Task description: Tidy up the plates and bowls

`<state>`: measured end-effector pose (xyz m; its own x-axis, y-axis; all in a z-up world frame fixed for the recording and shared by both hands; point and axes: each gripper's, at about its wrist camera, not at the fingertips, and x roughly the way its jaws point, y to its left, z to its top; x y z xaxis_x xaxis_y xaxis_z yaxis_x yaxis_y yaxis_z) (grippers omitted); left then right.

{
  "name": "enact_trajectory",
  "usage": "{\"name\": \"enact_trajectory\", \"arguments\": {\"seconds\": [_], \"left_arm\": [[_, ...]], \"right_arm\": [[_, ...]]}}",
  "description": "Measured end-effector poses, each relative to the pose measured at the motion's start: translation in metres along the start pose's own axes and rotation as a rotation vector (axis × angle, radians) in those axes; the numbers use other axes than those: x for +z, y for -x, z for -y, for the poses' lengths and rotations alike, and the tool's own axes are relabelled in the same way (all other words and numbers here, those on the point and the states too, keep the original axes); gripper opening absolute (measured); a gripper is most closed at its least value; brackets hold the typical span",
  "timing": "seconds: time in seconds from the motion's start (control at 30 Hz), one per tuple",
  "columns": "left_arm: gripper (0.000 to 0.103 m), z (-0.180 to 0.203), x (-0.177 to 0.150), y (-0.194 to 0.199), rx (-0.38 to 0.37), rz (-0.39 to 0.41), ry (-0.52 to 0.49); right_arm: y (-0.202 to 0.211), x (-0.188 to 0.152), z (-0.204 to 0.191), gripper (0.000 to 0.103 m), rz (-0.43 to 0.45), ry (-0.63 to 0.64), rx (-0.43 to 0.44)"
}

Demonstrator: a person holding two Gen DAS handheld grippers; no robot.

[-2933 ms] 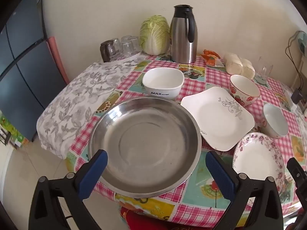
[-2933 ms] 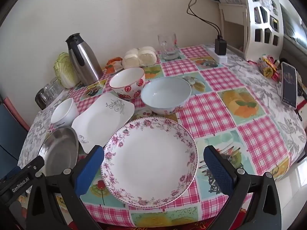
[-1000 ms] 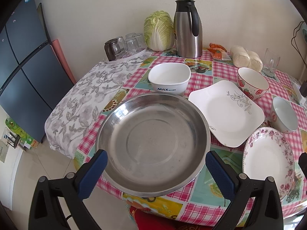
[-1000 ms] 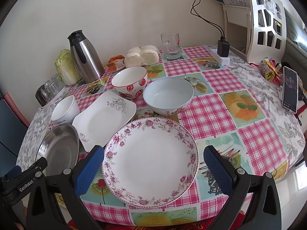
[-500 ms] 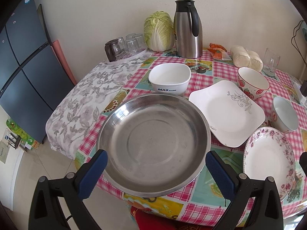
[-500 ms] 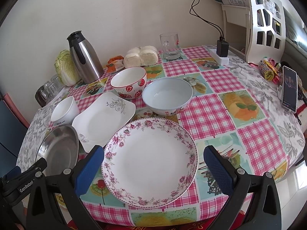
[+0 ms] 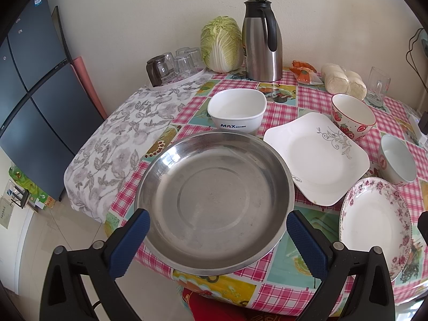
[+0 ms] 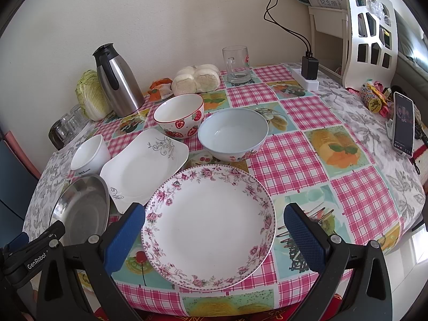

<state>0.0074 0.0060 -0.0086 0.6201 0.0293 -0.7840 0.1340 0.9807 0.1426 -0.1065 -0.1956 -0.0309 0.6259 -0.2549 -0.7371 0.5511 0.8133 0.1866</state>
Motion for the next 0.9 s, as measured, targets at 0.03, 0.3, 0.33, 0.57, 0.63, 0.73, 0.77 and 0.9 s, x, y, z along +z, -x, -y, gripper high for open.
{"name": "enact_trajectory", "arguments": {"seconds": [0.03,0.3,0.33,0.57,0.63,0.73,0.77,0.9], "left_arm": [[0.103,-0.001,0.000,0.000,-0.001,0.001,0.000],[0.103,-0.006,0.002,-0.002,-0.013,0.001,0.010],[0.103,-0.006,0.001,-0.003,-0.015,-0.001,0.010],[0.103,-0.027,0.004,-0.018,0.032,0.005,0.028],[0.103,-0.037,0.005,-0.023,0.047,0.008,0.045],[0.103,-0.053,0.005,-0.032,0.061,0.009,0.071],[0.103,-0.058,0.005,-0.035,0.065,0.007,0.081],[0.103,-0.082,0.003,-0.050,0.065,-0.012,0.142]], "right_arm": [[0.000,0.000,0.000,0.103,0.001,0.000,-0.001],[-0.003,0.002,-0.011,0.103,0.006,0.022,-0.015],[-0.004,0.002,-0.013,0.103,0.007,0.027,-0.017],[-0.018,0.006,-0.040,0.103,-0.007,0.072,0.001],[-0.024,0.005,-0.049,0.103,-0.019,0.081,0.012],[-0.031,0.006,-0.063,0.103,-0.024,0.098,0.025],[-0.033,0.006,-0.067,0.103,-0.027,0.106,0.032],[-0.044,0.005,-0.086,0.103,-0.057,0.155,0.086]]}}
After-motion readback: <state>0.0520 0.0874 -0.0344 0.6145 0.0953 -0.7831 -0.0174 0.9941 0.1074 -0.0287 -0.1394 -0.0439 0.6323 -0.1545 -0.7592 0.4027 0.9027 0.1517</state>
